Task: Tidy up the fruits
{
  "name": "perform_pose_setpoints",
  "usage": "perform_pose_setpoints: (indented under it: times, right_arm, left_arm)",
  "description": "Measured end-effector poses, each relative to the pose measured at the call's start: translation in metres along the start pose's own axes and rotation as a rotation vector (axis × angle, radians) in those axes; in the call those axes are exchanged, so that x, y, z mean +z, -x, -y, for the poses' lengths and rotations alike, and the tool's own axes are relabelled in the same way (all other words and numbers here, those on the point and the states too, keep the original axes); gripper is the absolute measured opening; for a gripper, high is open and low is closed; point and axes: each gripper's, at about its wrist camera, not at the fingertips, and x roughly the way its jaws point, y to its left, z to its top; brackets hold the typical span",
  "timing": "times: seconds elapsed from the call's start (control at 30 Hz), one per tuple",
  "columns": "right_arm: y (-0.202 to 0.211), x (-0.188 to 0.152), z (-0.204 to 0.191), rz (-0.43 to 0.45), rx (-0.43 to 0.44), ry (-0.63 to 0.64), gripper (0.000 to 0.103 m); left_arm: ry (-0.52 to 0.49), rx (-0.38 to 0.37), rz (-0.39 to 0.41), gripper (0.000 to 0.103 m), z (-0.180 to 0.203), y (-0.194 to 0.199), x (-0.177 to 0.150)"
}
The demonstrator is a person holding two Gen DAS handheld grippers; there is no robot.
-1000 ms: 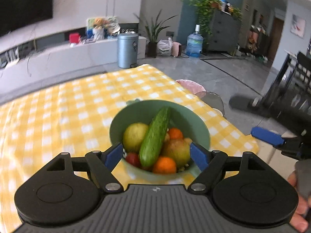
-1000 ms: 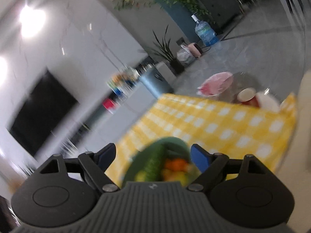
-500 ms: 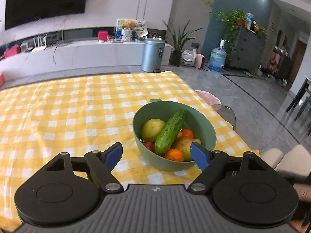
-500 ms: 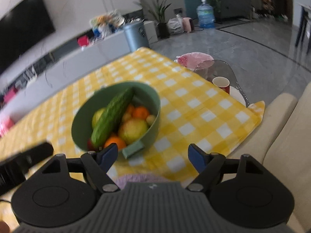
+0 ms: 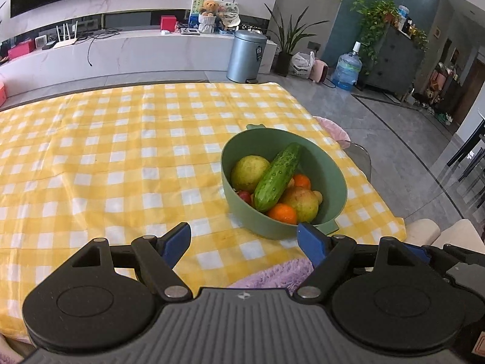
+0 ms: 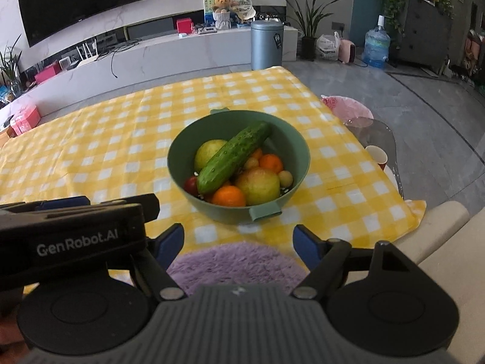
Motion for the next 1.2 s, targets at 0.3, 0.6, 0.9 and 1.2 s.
perform_pose_setpoints:
  times: [0.3, 0.6, 0.9, 1.2]
  right_arm:
    - [0.0001, -0.0024, -0.0051, -0.014, 0.023, -0.017, 0.076]
    - [-0.0029, -0.0037, -0.0065, -0.024, 0.015, -0.010, 0.076]
    - [-0.0061, -0.0047, -0.0063, -0.027, 0.025, -0.016, 0.076]
    - [-0.0065, -0.0048, -0.0070, -0.029, 0.024, -0.014, 0.076]
  left_arm:
    - [0.028, 0.001, 0.009, 0.093, -0.0046, 0.0038, -0.0034]
    - [0.037, -0.004, -0.001, 0.093, -0.0060, 0.0022, -0.0054]
    - [0.044, 0.000, 0.003, 0.093, -0.0066, 0.0017, -0.0071]
    - [0.042, 0.003, -0.003, 0.093, -0.0076, 0.0011, -0.0077]
